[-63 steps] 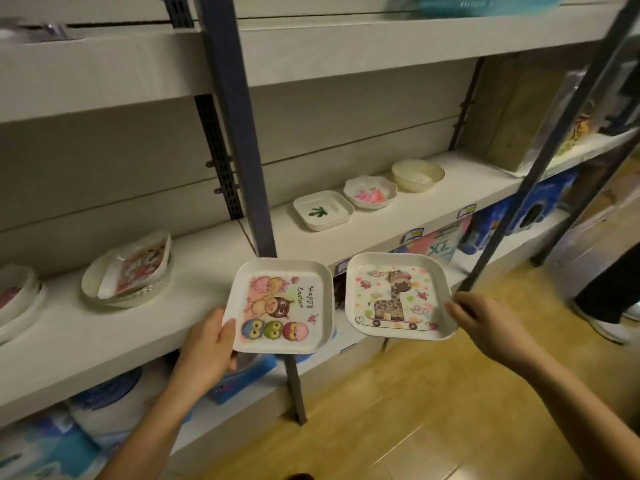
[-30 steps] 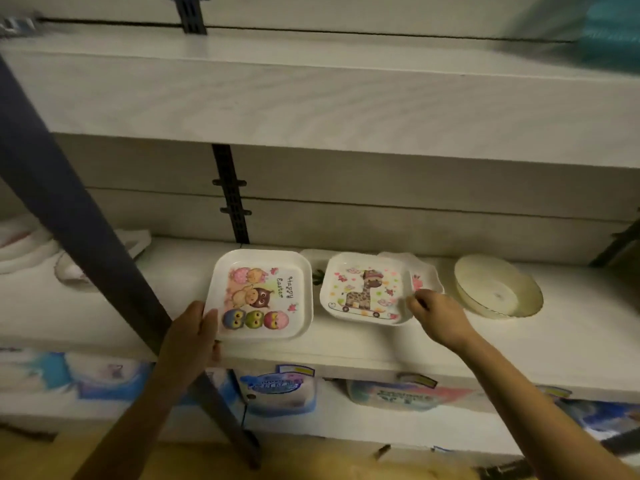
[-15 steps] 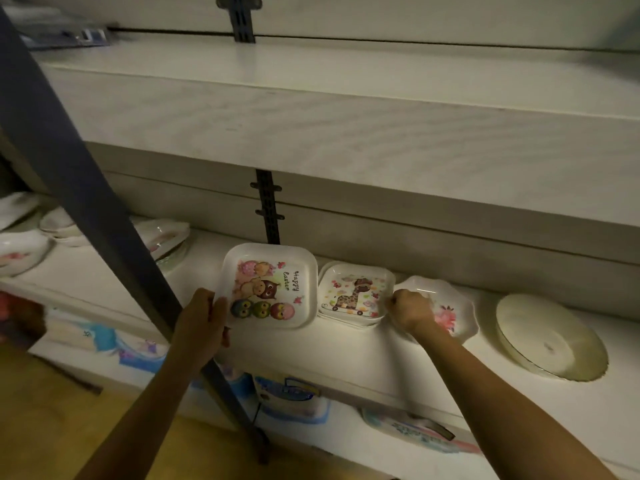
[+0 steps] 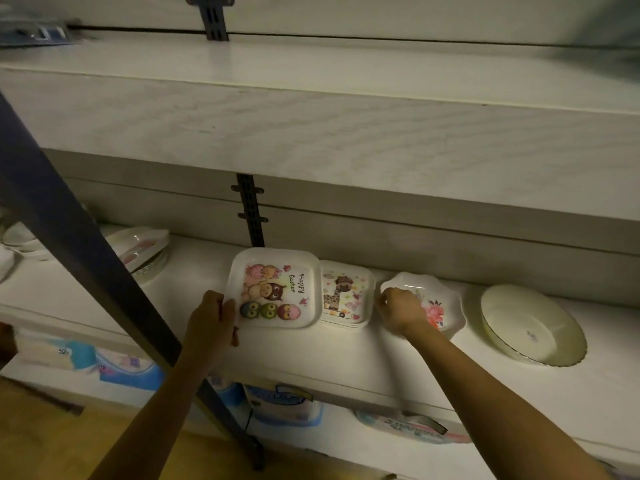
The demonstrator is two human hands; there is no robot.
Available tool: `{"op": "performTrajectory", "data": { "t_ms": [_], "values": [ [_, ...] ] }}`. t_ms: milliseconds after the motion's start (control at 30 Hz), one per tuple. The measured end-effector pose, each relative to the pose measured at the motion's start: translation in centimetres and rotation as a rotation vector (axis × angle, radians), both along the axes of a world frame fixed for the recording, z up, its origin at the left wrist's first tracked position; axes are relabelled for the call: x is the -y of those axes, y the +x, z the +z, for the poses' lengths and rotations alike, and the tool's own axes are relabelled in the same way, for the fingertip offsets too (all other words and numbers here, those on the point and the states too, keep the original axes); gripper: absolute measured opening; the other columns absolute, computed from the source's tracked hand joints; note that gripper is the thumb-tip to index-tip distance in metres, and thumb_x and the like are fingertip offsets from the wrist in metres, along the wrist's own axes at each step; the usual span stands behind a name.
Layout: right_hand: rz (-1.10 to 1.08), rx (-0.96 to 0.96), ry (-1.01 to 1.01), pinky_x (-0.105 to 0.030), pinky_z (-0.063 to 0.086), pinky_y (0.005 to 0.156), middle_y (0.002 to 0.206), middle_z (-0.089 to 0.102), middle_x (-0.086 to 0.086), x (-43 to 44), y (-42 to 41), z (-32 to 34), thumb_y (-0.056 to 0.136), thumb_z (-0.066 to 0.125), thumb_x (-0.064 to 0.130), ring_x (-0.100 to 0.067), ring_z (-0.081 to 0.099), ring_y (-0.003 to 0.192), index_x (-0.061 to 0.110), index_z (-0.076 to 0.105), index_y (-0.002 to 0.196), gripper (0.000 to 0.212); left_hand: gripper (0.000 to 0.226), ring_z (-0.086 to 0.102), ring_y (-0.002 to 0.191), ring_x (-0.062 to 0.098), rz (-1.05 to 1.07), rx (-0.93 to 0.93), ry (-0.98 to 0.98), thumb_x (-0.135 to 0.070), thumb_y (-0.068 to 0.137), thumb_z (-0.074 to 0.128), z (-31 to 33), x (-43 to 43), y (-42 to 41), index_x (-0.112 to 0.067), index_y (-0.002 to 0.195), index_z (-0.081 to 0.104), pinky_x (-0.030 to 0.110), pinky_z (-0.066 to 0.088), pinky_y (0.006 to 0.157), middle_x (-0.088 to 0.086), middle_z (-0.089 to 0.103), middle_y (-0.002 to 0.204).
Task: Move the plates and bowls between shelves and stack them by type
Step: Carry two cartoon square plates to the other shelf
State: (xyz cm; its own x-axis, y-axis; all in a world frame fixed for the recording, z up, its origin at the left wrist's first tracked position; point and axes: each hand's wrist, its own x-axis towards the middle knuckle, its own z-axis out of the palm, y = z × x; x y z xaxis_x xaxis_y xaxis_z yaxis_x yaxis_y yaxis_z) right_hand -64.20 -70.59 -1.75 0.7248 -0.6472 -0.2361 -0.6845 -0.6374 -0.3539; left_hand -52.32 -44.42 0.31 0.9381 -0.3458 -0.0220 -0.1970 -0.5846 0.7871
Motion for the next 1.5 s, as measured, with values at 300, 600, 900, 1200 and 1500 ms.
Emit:
{"op": "performTrajectory", "data": {
  "t_ms": [300, 600, 900, 1200, 1500],
  "values": [
    [-0.067, 0.154, 0.000, -0.033, 0.046, 0.075, 0.105, 0.070, -0.013, 1.2, -6.3, 1.5, 0.095, 0.045, 0.032, -0.029, 0.062, 0.092, 0.013, 0.064, 0.107, 0.030, 0.023, 0.059, 0.064, 0.026, -0.061, 0.057, 0.099, -0.019, 0.097, 0.039, -2.5, 6.0, 2.1, 0.001, 0.099, 0.050, 0.032, 0.053, 0.052, 0.021, 0.061, 0.087],
    [-0.125, 0.128, 0.004, -0.036, 0.048, 0.071, 0.099, 0.069, -0.007, 0.5, -11.3, 2.0, 0.093, 0.048, 0.031, -0.025, 0.060, 0.084, 0.015, 0.066, 0.100, 0.026, 0.029, 0.059, 0.092, 0.042, -0.107, 0.080, 0.222, -0.015, 0.097, 0.039, -4.1, 10.4, 2.2, 0.010, 0.102, 0.051, 0.034, 0.038, 0.064, 0.033, 0.061, 0.104],
    [-0.175, 0.126, 0.023, -0.035, 0.050, 0.076, 0.084, 0.058, 0.006, -0.6, -13.0, 2.8, 0.093, 0.046, 0.027, -0.020, 0.058, 0.082, 0.026, 0.068, 0.093, 0.022, 0.032, 0.058, 0.101, 0.045, -0.167, 0.119, 0.322, -0.017, 0.097, 0.039, -4.1, 11.8, 1.6, 0.012, 0.108, 0.050, 0.038, 0.042, 0.070, 0.033, 0.060, 0.110],
    [-0.086, 0.082, 0.003, -0.033, 0.048, 0.072, 0.090, 0.063, 0.004, -2.0, -12.3, 3.1, 0.093, 0.044, 0.035, -0.022, 0.061, 0.086, 0.022, 0.065, 0.105, 0.027, 0.035, 0.063, 0.089, 0.035, -0.241, 0.127, 0.382, -0.028, 0.093, 0.048, -3.5, 9.9, 0.3, 0.001, 0.110, 0.041, 0.033, 0.043, 0.062, 0.024, 0.064, 0.103],
    [0.279, 0.089, -0.110, -0.028, 0.049, 0.070, 0.097, 0.072, 0.000, -5.3, -7.7, 4.1, 0.096, 0.040, 0.033, -0.017, 0.066, 0.081, 0.020, 0.061, 0.107, 0.027, 0.023, 0.052, 0.075, 0.016, -0.453, 0.327, 0.418, -0.026, 0.094, 0.047, -0.4, 1.8, -1.5, -0.006, 0.095, 0.058, 0.020, 0.036, 0.059, 0.002, 0.054, 0.080]
  ]
}}
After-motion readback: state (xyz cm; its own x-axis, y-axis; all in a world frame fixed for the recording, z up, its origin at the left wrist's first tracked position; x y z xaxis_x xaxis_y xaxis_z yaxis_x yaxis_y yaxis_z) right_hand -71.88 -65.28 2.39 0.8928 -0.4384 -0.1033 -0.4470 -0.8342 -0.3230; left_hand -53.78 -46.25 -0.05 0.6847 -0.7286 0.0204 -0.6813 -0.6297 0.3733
